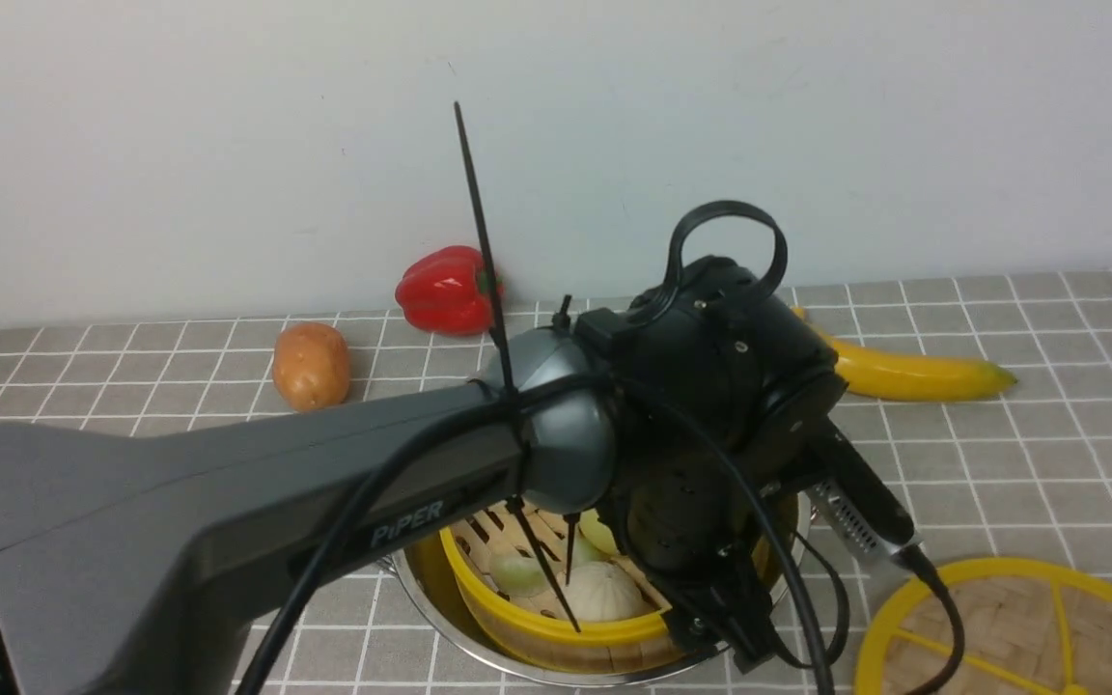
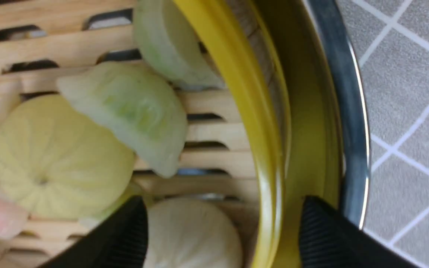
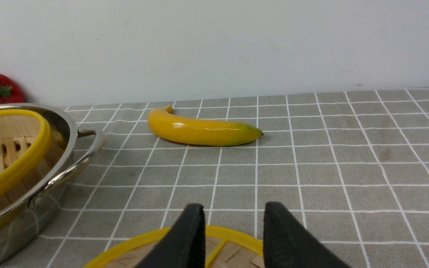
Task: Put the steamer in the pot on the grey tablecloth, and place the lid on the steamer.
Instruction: 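Place the bamboo steamer basket with dumplings into the steel pot with the left gripper, then move the gripper down to the bamboo steamer lid and grasp its center knob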
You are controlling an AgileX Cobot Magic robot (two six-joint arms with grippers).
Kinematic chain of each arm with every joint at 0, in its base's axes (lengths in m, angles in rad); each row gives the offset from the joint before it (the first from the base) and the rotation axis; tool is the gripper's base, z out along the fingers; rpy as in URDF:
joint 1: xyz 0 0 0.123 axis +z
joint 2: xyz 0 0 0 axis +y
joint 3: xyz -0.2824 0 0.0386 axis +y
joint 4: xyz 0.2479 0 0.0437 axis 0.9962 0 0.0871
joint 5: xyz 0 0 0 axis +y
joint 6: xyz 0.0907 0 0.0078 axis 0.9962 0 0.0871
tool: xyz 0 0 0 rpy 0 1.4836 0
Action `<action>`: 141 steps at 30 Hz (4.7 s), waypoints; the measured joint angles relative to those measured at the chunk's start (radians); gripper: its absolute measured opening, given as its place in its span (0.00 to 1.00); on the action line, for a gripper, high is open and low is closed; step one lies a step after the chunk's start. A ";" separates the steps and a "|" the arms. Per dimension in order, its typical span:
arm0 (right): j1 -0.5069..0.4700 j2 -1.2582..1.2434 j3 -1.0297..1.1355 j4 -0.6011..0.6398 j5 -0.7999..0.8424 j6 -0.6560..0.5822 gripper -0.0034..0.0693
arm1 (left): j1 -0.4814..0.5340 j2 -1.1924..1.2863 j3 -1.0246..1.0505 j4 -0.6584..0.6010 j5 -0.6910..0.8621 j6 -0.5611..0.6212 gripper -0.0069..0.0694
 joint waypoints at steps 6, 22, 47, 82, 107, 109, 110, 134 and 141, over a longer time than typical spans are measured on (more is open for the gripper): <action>0.000 0.000 0.000 0.000 0.000 0.000 0.38 | 0.000 -0.052 -0.050 0.032 0.030 0.002 0.79; 0.000 0.000 0.000 0.000 0.000 0.000 0.38 | 0.000 -0.203 -0.127 0.037 0.045 0.003 0.54; 0.000 0.000 0.000 0.000 0.000 0.000 0.38 | 0.094 -0.437 -0.145 0.141 -0.055 -0.079 0.29; 0.000 0.000 0.000 0.000 0.000 0.000 0.38 | 0.947 -1.862 1.528 -0.144 -0.810 -0.061 0.36; 0.000 0.000 0.000 0.000 0.000 0.000 0.38 | 0.947 -2.023 1.607 -0.087 -0.778 -0.059 0.40; 0.000 0.000 0.000 0.000 0.000 0.000 0.38 | 0.947 -2.023 1.607 -0.087 -0.778 -0.059 0.41; 0.000 0.000 0.000 0.000 0.000 0.000 0.38 | 0.947 -2.023 1.607 -0.087 -0.778 -0.059 0.41; 0.000 -0.001 -0.023 0.191 -0.019 0.105 0.38 | 0.947 -2.023 1.607 -0.087 -0.778 -0.059 0.41; 0.000 0.076 -0.273 0.277 0.166 -0.012 0.38 | 0.947 -2.024 1.607 -0.087 -0.778 -0.059 0.41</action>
